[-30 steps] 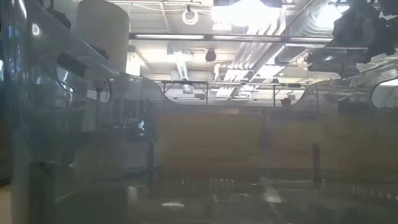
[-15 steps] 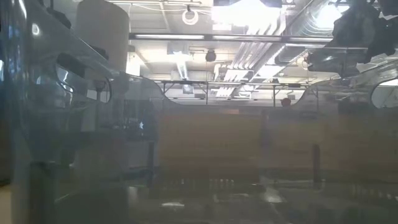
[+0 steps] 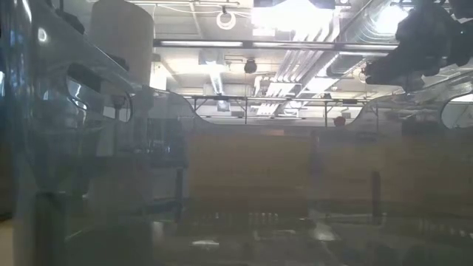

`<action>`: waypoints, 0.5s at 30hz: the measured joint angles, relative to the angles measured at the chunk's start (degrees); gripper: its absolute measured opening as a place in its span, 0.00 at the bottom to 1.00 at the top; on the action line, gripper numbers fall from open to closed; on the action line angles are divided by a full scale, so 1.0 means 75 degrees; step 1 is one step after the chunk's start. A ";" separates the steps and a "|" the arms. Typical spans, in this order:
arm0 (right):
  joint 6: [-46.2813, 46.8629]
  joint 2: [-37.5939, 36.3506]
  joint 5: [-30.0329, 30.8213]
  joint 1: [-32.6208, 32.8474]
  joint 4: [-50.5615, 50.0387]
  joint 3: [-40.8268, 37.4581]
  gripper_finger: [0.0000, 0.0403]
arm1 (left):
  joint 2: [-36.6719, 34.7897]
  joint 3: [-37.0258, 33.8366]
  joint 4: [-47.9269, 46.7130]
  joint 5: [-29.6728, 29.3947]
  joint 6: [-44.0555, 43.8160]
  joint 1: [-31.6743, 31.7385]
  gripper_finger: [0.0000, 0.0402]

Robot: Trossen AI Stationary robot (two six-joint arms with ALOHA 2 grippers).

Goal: Stack baskets by color
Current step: Stack the top yellow bin into the bottom right yellow bin

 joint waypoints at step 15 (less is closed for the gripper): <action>-0.0419 -0.0001 -0.0016 0.0000 0.0000 0.0000 0.27 | 0.0000 0.0000 0.0009 -0.0002 0.0000 0.0000 0.23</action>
